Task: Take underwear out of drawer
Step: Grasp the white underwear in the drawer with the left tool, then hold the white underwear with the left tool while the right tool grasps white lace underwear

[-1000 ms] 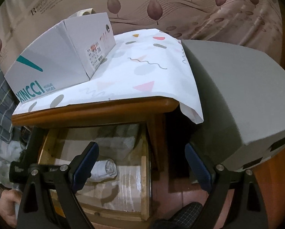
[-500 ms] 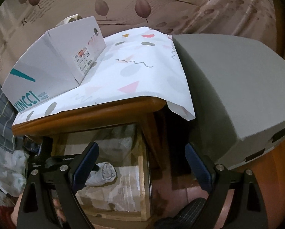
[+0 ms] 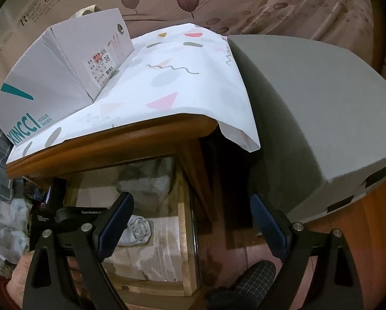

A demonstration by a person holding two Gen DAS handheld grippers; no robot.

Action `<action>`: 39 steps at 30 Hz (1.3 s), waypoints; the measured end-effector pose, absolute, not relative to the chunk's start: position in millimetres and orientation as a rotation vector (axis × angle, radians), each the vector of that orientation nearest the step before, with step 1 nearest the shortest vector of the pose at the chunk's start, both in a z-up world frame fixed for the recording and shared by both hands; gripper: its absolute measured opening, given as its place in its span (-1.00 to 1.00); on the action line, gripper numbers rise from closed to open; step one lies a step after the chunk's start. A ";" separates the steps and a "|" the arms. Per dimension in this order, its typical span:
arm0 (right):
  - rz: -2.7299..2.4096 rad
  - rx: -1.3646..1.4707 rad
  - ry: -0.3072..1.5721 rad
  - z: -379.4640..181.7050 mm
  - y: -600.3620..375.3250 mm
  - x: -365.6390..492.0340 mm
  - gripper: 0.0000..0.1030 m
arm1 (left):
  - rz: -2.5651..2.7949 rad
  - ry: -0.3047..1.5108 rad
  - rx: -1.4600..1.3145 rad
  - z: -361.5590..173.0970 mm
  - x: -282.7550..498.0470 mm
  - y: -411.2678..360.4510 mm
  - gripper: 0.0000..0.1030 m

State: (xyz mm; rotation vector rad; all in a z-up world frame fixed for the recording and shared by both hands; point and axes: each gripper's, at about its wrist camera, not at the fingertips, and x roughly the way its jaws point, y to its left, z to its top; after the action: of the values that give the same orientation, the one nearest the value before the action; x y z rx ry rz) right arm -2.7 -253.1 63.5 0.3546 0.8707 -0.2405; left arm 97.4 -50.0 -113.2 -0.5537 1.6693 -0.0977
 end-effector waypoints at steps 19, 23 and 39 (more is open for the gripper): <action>-0.222 0.261 0.929 54.7 -233.6 5.8 0.75 | -0.115 1.633 -0.114 -93.3 124.7 -1.0 -0.13; -0.190 0.194 0.936 53.5 -218.2 9.4 0.74 | -0.141 1.615 -0.034 -90.0 128.8 9.1 -0.12; 0.146 -0.665 0.983 13.3 -83.8 36.1 0.35 | -0.151 1.570 0.025 -87.4 151.7 45.5 -0.13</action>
State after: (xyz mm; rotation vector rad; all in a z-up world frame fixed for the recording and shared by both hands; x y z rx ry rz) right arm 36.1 -83.8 13.3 -0.6652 0.9834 0.1457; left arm 151.7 45.5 -87.4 0.0255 1.5700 -0.1514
